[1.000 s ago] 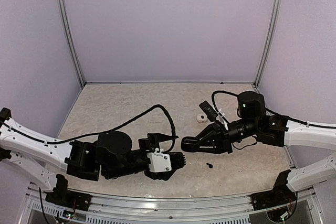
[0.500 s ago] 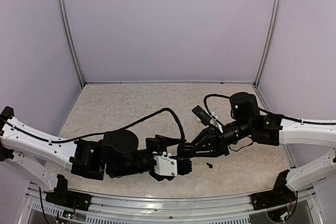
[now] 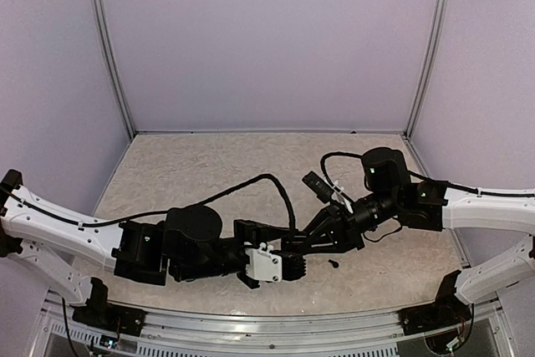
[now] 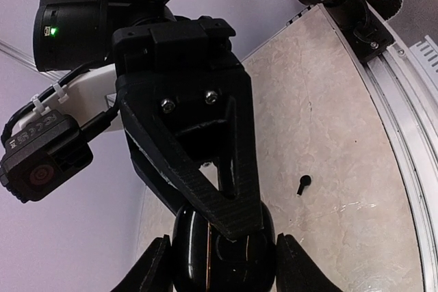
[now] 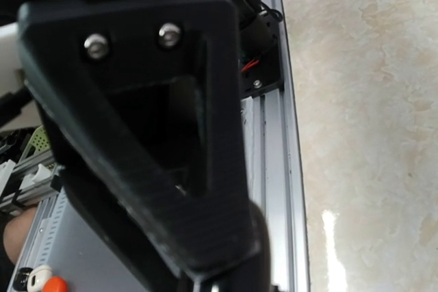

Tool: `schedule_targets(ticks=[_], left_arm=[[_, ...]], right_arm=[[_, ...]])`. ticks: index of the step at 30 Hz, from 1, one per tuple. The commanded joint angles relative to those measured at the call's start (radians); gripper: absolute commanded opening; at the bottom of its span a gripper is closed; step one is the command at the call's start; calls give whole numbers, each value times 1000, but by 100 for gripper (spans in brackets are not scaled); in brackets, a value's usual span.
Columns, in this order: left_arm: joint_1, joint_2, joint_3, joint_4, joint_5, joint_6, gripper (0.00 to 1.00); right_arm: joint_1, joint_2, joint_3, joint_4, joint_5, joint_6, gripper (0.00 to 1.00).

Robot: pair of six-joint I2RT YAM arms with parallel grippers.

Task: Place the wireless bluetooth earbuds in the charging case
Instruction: Pass from the right arm to the left

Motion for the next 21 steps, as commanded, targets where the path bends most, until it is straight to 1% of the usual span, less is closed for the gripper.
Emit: schedule_targets(ticks=[1,3,4,6,8,12,19,21], left_arm=[[12,-13,21,26,2,-5,39],[12,-20,15,51,1,-16,38],[13,-23,11,67,-3,-23,37],[16,-30,0,105,-13,-33,36],[16,-36,-9,145,-27,-37,35],[11,-27,-16,199,-55,-36,34],[1,-2,-16,269,-99,-17,33],[0,4,-16,281,-112,-8,33]], right_arm=[[9,-11,38,2,-36,-11,26],[9,-21,33,16,-16,-1,41],[9,-29,27,17,-1,6,45],[7,-45,8,78,29,32,51],[6,-55,-18,135,54,66,53],[3,-59,-68,262,89,151,51],[2,-54,-119,425,150,261,38],[2,-63,-141,474,169,291,36]])
